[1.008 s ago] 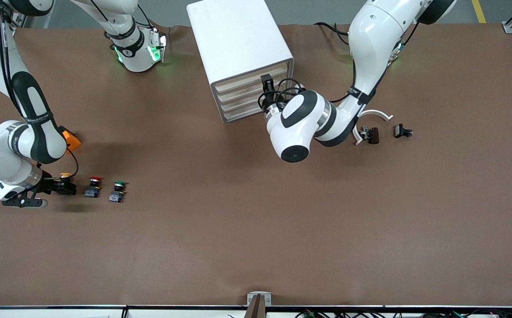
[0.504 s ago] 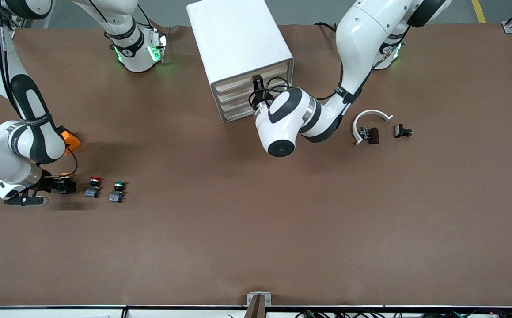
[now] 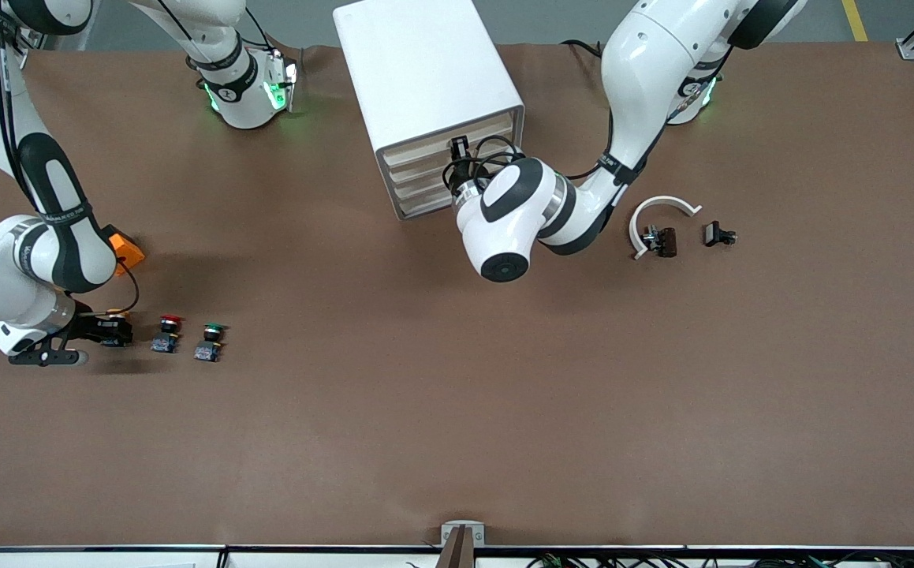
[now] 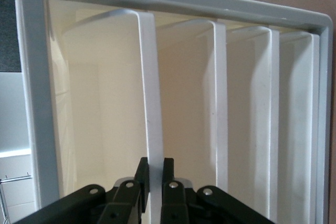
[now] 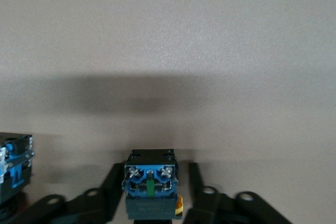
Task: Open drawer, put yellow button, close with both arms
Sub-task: 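Pull the drawer open with the left gripper while the right gripper lifts the button, then carry the button over the drawer while the left gripper withdraws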
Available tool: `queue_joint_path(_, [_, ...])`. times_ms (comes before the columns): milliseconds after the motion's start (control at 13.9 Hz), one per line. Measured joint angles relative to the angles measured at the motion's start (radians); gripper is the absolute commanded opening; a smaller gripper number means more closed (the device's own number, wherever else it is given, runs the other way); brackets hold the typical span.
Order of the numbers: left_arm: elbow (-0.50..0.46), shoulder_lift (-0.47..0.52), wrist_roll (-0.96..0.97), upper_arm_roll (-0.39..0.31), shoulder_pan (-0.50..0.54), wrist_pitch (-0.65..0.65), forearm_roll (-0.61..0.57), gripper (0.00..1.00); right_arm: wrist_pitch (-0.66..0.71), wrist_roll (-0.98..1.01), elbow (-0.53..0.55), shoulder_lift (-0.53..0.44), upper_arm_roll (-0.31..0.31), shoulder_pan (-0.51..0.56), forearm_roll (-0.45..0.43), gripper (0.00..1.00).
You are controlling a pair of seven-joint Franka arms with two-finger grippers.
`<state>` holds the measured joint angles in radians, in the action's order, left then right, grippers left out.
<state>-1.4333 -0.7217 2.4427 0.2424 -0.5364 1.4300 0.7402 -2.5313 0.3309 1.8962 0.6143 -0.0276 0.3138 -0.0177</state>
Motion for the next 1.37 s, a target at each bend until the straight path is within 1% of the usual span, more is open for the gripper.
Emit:
queue_joint_path(144, [0.005, 0.000, 0.002, -0.003, 0.026, 0.002, 0.000, 0.00, 0.003, 0.000, -0.001, 0.000, 0.002, 0.000, 0.000, 0.00])
queue_joint_path(288, [0.013, 0.000, 0.002, -0.009, 0.076, 0.003, 0.000, 0.00, 0.037, 0.000, -0.018, -0.001, 0.009, -0.002, 0.000, 0.00])
queue_joint_path(360, [0.018, 0.000, 0.000, -0.012, 0.104, 0.006, 0.000, 0.00, 0.088, -0.003, -0.044, -0.004, 0.013, -0.007, 0.000, 0.00])
queue_joint_path(504, [0.026, 0.000, -0.003, -0.013, 0.141, 0.019, 0.000, 0.00, 0.240, -0.058, -0.124, -0.023, 0.018, -0.031, 0.001, 0.00])
queue_joint_path(648, [0.033, -0.001, -0.004, -0.013, 0.155, 0.026, 0.000, 0.00, 0.415, -0.189, -0.198, -0.073, 0.023, -0.088, 0.002, 0.00])
queue_joint_path(792, [0.034, -0.001, -0.006, -0.014, 0.164, 0.030, 0.000, 0.00, 0.527, -0.349, -0.220, -0.143, 0.026, -0.170, 0.008, 0.00])
queue_joint_path(864, [0.037, -0.001, -0.008, -0.014, 0.171, 0.032, 0.000, 0.15, 0.575, -0.431, -0.222, -0.176, 0.028, -0.212, 0.028, 0.00])
queue_joint_path(936, [0.042, -0.001, -0.010, -0.014, 0.179, 0.034, 0.000, 0.35, 0.621, -0.515, -0.222, -0.209, 0.029, -0.255, 0.061, 0.00])
queue_joint_path(1008, [0.048, -0.001, -0.011, -0.014, 0.187, 0.039, 0.000, 0.60, 0.663, -0.606, -0.222, -0.242, 0.030, -0.301, 0.087, 0.00])
queue_joint_path(1081, [0.054, -0.001, -0.011, -0.015, 0.195, 0.040, 0.000, 1.00, 0.693, -0.702, -0.222, -0.273, 0.031, -0.348, 0.097, 0.00])
queue_joint_path(1225, [0.073, -0.001, -0.011, -0.016, 0.220, 0.040, 0.000, 1.00, 0.728, -0.903, -0.222, -0.329, 0.033, -0.454, 0.105, 0.00])
queue_joint_path(1369, [0.097, -0.001, -0.013, -0.017, 0.240, 0.039, -0.001, 1.00, 0.735, -1.110, -0.222, -0.364, 0.035, -0.572, 0.116, 0.00])
